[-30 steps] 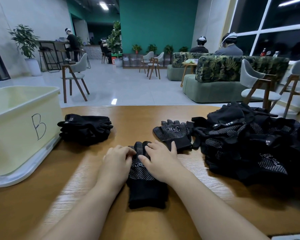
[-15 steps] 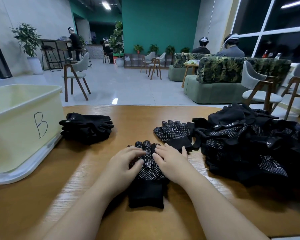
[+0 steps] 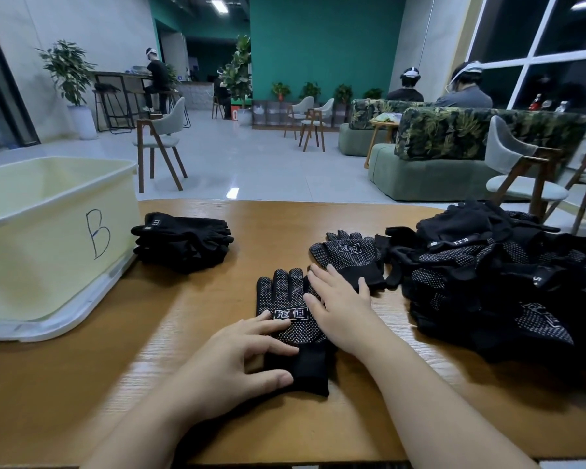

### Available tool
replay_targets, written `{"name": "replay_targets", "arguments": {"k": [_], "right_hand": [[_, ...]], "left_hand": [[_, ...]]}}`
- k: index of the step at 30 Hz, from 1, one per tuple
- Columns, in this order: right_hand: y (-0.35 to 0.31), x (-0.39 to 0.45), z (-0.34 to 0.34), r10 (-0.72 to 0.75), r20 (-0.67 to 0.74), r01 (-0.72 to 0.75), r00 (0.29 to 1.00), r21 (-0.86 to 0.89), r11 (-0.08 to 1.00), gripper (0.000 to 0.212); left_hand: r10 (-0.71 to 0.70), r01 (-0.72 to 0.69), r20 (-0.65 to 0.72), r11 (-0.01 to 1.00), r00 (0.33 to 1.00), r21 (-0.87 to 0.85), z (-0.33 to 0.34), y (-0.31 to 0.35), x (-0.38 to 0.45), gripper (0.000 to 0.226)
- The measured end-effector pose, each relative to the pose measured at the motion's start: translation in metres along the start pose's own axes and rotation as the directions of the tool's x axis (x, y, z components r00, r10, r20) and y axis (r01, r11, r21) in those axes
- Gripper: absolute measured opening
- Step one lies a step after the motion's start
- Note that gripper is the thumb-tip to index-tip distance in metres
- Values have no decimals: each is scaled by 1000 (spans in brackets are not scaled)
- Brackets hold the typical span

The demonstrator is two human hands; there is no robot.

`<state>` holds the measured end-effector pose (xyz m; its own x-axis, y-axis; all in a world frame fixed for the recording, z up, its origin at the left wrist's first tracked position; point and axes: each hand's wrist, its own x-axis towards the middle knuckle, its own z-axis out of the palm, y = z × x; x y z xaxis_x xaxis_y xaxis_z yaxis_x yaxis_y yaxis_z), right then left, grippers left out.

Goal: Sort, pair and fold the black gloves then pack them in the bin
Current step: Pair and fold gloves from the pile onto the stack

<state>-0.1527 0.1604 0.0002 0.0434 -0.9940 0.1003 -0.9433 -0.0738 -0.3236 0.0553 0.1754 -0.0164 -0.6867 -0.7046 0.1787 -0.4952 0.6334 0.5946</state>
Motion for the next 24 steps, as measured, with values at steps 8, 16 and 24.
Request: {"name": "replay_targets", "arguments": {"k": [8,16,24], "right_hand": [[2,0,-3,-66,-92,77,994,126,989,41],[14,-59,0,-209,-231,291,950,422,859,35],[10,-71,4,-350,-88,360,933,309,880,44]], "left_hand": [[28,-29,-51,1000,998,-3,-2,5,-4,45],[59,-54,-149,998,987,40,4,4,-2,17],[64,-93,-245,989,967,-111,3,13,-1,9]]}}
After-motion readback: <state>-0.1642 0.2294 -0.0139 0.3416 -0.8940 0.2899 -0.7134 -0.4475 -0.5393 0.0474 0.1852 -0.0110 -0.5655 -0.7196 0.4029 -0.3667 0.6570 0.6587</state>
